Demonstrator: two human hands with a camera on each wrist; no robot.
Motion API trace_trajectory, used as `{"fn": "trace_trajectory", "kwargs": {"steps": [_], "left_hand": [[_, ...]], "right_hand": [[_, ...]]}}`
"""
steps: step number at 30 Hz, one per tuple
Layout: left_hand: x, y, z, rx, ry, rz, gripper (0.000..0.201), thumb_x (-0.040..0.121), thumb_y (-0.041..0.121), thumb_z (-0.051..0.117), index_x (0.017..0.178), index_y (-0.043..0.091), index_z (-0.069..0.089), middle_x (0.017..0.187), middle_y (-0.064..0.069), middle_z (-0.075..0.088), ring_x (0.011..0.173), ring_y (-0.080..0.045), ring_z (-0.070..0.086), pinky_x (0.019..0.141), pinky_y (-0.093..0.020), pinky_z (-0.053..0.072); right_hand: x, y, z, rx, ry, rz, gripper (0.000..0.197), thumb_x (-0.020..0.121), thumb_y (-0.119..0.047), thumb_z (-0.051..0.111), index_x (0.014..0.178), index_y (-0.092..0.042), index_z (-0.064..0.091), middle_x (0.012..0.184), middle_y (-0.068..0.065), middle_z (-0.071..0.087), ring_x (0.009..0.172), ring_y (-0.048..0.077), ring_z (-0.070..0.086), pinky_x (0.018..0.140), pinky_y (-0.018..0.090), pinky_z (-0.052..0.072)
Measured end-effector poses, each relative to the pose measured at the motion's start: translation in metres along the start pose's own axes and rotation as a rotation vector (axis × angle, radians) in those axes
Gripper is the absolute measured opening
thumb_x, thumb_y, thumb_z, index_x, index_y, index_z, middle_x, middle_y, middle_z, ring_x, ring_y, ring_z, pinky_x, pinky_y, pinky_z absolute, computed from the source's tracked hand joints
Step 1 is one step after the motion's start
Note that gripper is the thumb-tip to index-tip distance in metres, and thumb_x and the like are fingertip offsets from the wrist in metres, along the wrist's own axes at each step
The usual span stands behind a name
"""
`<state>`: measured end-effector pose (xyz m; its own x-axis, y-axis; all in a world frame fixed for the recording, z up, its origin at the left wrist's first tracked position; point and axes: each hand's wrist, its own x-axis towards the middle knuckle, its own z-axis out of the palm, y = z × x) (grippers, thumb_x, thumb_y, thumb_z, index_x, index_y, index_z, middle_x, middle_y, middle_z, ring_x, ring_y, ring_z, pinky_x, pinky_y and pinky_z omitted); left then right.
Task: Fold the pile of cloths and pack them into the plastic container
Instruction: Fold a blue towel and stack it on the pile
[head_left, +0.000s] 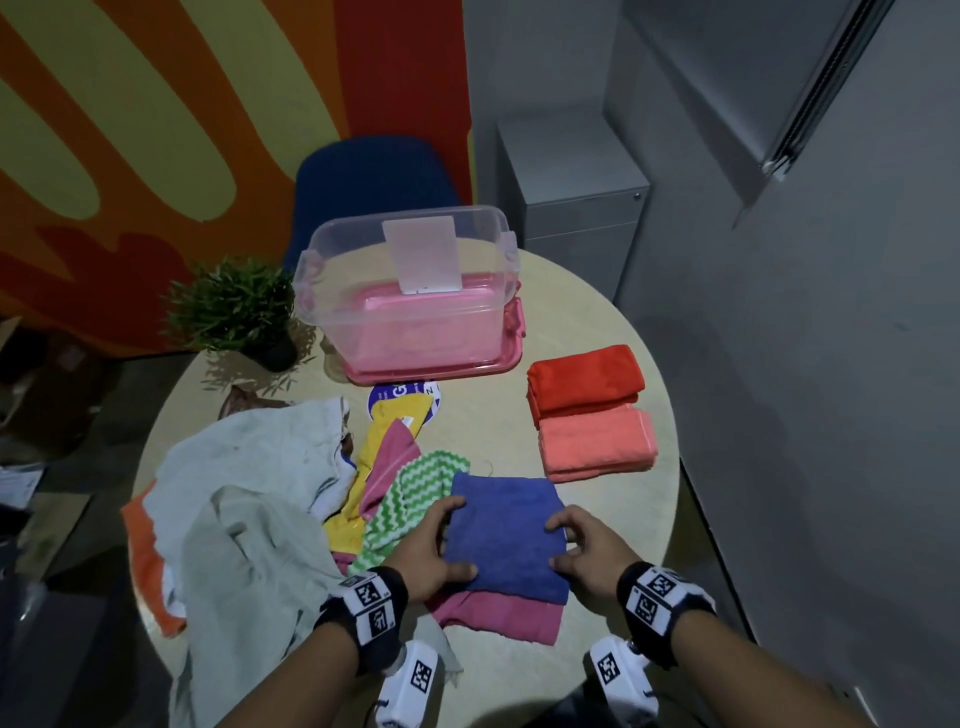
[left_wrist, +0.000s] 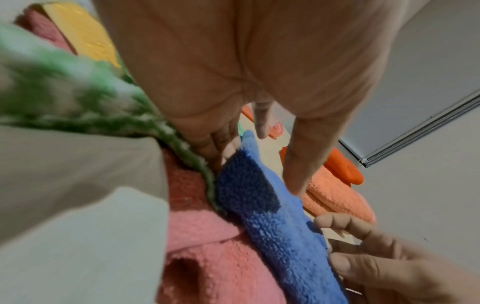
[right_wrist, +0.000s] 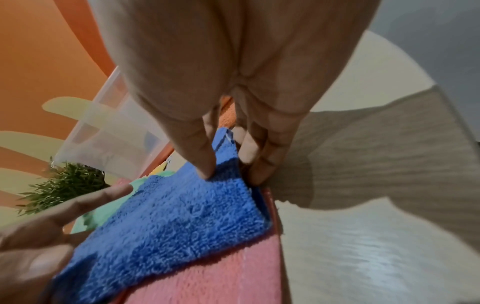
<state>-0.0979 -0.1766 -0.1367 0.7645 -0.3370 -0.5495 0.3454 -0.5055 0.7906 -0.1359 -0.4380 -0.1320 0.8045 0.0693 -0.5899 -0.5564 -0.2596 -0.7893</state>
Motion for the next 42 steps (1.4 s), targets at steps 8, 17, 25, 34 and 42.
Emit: {"fn": "trace_trajectory", "kwargs": {"steps": [8,17,25,34,42], "left_hand": [[0.005,-0.002,-0.001,0.139,0.052,0.059,0.057,0.091,0.003,0.065,0.14,0.026,0.049,0.14,0.009,0.047,0.128,-0.009,0.046,0.102,-0.017,0.039],[-0.014,-0.019,-0.003,0.584,0.003,0.16,0.052,0.071,0.03,0.081,0.109,0.039,0.047,0.121,0.008,0.032,0.111,-0.013,0.046,0.093,-0.018,0.04],[-0.01,-0.014,-0.009,0.593,0.117,0.364,0.03,0.091,0.037,0.056,0.114,0.022,0.068,0.137,0.013,0.048,0.125,-0.01,0.044,0.108,-0.027,0.036],[0.021,0.004,-0.014,0.33,0.213,0.093,0.022,0.102,0.039,0.046,0.102,0.018,0.054,0.094,-0.003,0.067,0.084,-0.019,0.063,0.073,-0.031,0.046],[0.043,0.008,-0.014,0.228,0.167,0.035,0.035,0.093,0.048,0.058,0.116,0.025,0.046,0.095,-0.002,0.064,0.086,-0.021,0.065,0.079,-0.036,0.053]], "right_hand": [[0.005,0.009,0.003,-0.117,0.058,0.008,0.023,0.082,0.002,0.067,0.098,-0.015,0.066,0.086,0.004,0.064,0.061,0.017,0.058,0.059,0.029,0.05],[-0.007,0.024,0.012,-0.731,-0.045,-0.274,0.058,0.07,-0.023,0.073,0.115,-0.035,0.04,0.122,-0.009,0.016,0.095,0.02,0.055,0.088,0.026,0.051],[-0.008,0.026,0.007,-0.736,0.122,-0.389,0.025,0.087,-0.028,0.049,0.098,-0.019,0.07,0.142,-0.01,0.037,0.117,0.007,0.049,0.105,0.022,0.04],[0.006,0.009,0.007,-0.045,0.096,-0.114,0.016,0.096,-0.048,0.057,0.105,-0.035,0.057,0.101,-0.006,0.068,0.097,0.014,0.064,0.089,0.039,0.053],[0.034,0.01,0.008,-0.284,0.249,-0.044,0.018,0.095,-0.035,0.058,0.11,-0.025,0.055,0.097,-0.002,0.066,0.088,0.014,0.062,0.079,0.035,0.051]]}}
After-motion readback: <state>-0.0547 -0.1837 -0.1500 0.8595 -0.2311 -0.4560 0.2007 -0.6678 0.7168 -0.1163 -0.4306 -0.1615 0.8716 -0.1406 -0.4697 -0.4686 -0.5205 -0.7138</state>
